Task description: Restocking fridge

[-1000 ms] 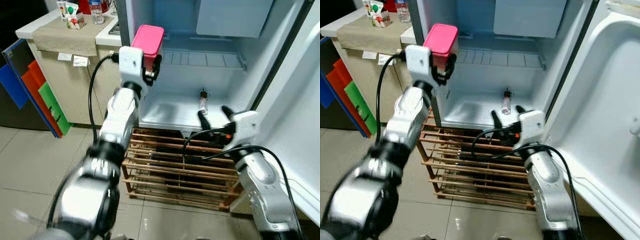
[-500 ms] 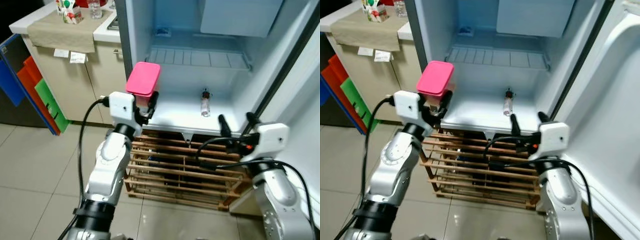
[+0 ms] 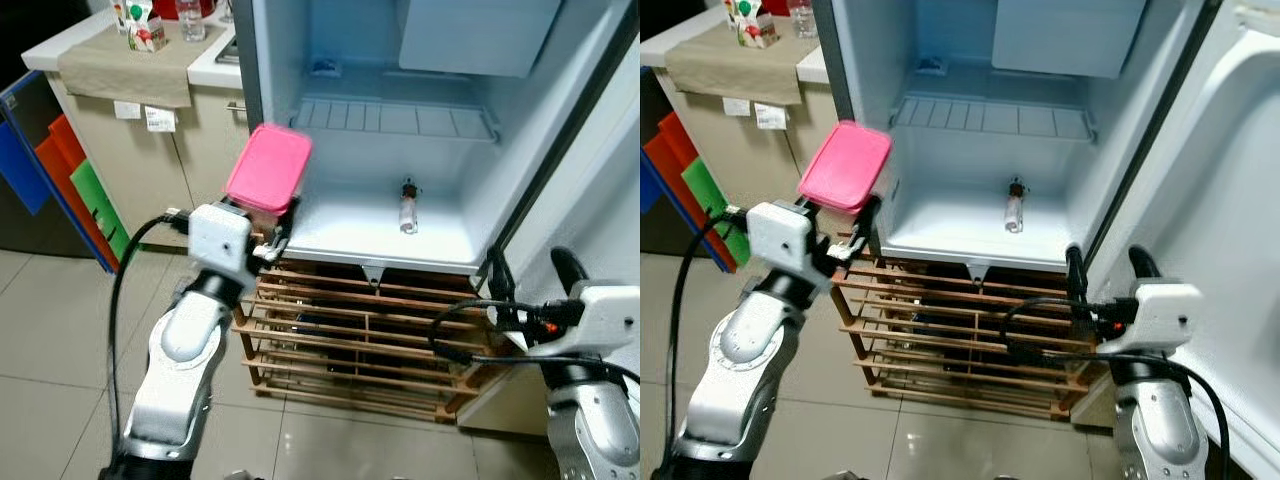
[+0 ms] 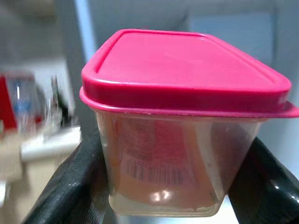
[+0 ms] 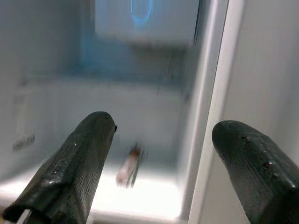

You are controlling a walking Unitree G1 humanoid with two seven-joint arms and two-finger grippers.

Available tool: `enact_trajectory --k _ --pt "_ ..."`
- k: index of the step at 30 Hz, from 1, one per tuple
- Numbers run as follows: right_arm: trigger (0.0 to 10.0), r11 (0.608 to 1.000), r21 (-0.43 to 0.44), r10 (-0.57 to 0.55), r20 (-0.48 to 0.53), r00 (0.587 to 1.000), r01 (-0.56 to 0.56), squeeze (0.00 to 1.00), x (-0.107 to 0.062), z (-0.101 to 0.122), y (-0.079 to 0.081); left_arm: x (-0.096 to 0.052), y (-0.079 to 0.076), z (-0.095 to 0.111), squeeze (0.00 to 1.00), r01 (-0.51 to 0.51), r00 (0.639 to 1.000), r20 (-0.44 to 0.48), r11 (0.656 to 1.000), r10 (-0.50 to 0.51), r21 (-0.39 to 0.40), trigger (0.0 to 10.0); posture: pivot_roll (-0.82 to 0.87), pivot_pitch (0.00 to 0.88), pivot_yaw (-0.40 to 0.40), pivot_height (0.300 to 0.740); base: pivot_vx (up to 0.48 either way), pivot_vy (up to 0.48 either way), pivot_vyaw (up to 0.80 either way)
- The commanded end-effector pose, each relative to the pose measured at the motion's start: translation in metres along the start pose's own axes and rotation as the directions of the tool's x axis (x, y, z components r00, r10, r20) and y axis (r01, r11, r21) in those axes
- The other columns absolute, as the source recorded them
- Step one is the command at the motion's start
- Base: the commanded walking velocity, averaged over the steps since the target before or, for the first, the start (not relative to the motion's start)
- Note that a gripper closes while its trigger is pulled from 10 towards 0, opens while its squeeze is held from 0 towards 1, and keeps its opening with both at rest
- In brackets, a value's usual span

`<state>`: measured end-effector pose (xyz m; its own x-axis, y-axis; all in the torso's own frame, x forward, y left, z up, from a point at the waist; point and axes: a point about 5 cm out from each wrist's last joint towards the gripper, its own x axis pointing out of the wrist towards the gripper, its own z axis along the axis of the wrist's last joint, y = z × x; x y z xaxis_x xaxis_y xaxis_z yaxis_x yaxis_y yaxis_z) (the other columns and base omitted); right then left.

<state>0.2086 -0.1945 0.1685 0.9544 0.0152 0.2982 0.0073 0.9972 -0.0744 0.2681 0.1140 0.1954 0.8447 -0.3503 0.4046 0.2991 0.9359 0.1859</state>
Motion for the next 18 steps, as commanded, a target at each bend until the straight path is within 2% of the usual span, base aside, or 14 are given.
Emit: enact_trajectory --k 1,3,6,10,18 --pt "10.0 1.0 -0.028 0.002 0.084 0.997 0.0 0.0 0.005 0.015 0.003 0.006 0.001 0.014 0.0 -0.007 0.997 0.081 0.999 0.004 0.037 10.0 -0.15 0.0 0.017 0.74 0.0 0.0 0.0" --pt "10.0 1.0 -0.028 0.002 0.108 0.994 0.001 0.0 0.009 0.02 0.004 0.008 0.001 0.017 0.0 -0.008 0.995 0.097 0.999 0.005 0.033 10.0 -0.15 0.0 0.019 0.74 0.0 0.0 0.0" --pt "10.0 0.999 -0.037 0.01 0.19 0.982 -0.003 0.0 0.021 0.037 0.01 0.015 0.0 0.029 0.0 -0.014 0.988 0.156 1.0 0.009 0.025 10.0 -0.15 0.0 0.021 0.74 0.4 0.257 0.0" --pt "10.0 0.999 -0.034 0.032 0.25 0.968 -0.024 0.0 0.03 0.05 0.016 0.017 0.001 0.034 0.0 -0.02 0.983 0.184 0.999 0.015 0.028 10.0 -0.15 0.0 0.024 0.74 0.39 0.278 0.0" --pt "10.0 0.998 -0.045 0.049 0.251 0.967 -0.039 0.0 0.034 0.048 0.021 0.025 0.0 0.037 0.0 -0.011 0.978 0.21 0.999 0.004 0.035 10.0 -0.15 0.0 0.019 0.74 0.371 0.304 0.0"
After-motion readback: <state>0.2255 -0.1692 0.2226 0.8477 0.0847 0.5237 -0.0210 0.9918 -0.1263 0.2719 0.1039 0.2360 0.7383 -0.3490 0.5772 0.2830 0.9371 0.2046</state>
